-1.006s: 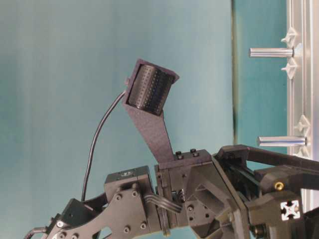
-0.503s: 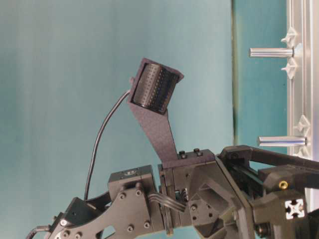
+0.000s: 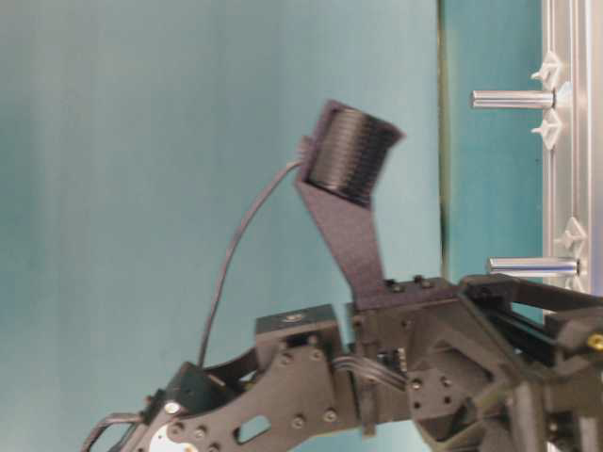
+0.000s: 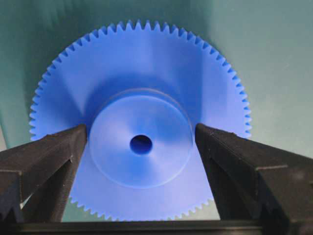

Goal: Find the location of the shaft and insert the large gear.
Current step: 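Close the left gripper on the blue gear's hub, then lift the blue gear off the table with the left gripper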

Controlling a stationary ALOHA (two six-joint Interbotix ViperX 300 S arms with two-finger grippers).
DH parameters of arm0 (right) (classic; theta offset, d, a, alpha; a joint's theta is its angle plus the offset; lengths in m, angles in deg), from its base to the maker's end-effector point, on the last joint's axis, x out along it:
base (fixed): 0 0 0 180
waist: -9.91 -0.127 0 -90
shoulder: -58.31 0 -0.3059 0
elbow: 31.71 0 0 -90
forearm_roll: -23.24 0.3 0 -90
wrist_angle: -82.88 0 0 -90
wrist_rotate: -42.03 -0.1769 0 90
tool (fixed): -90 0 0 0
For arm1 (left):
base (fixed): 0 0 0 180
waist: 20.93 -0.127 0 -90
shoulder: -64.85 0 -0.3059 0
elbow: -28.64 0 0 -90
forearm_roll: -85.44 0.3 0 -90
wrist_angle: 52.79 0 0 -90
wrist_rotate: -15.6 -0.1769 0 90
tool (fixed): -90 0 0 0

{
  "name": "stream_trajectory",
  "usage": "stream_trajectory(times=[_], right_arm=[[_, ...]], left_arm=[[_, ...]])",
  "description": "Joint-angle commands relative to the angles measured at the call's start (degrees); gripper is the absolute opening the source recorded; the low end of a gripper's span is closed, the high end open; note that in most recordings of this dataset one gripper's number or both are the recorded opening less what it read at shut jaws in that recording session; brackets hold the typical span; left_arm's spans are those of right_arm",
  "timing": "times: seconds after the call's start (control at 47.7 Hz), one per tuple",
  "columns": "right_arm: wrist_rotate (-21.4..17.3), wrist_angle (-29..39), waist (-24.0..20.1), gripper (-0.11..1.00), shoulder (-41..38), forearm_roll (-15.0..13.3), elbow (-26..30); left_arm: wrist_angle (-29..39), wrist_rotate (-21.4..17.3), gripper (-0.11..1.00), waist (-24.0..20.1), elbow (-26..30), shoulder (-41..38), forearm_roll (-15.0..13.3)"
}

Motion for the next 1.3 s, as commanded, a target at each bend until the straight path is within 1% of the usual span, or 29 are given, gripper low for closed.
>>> stream_trajectory(times=[0.0, 0.671, 0.776, 0.88, 0.985, 1.006, 1.279], right_arm=[[-0.7, -0.4, 0.1, -0.03, -0.4, 0.0, 0.5], [-0.7, -0.3, 0.1, -0.03, -0.4, 0.1, 0.5], [-0.8, -0.3, 0.0, -0.03, -0.4, 0.0, 0.5], [-0.7, -0.4, 0.1, -0.03, -0.4, 0.1, 0.6], [-0.8, -0.3, 0.1, -0.03, -0.4, 0.0, 0.6], [-0.7, -0.3, 0.1, -0.03, -0.4, 0.1, 0.6], [-0.8, -0.4, 0.1, -0.03, -0.4, 0.1, 0.7]], left_arm=[[-0.3, -0.1, 0.94, 0.3, 0.1, 1.1, 0.2], [-1.1, 0.2, 0.94, 0.3, -0.8, 1.1, 0.2], [-1.7, 1.2, 0.93, 0.3, -0.7, 1.1, 0.1], [-1.7, 2.7, 0.88, 0.3, -0.9, 0.7, 0.2], [-1.7, 3.7, 0.72, 0.3, -1.1, 0.5, 0.2], [-1.7, 3.8, 0.7, 0.3, -1.1, 0.5, 0.2], [-1.7, 4.2, 0.7, 0.3, -1.8, 0.6, 0.2]])
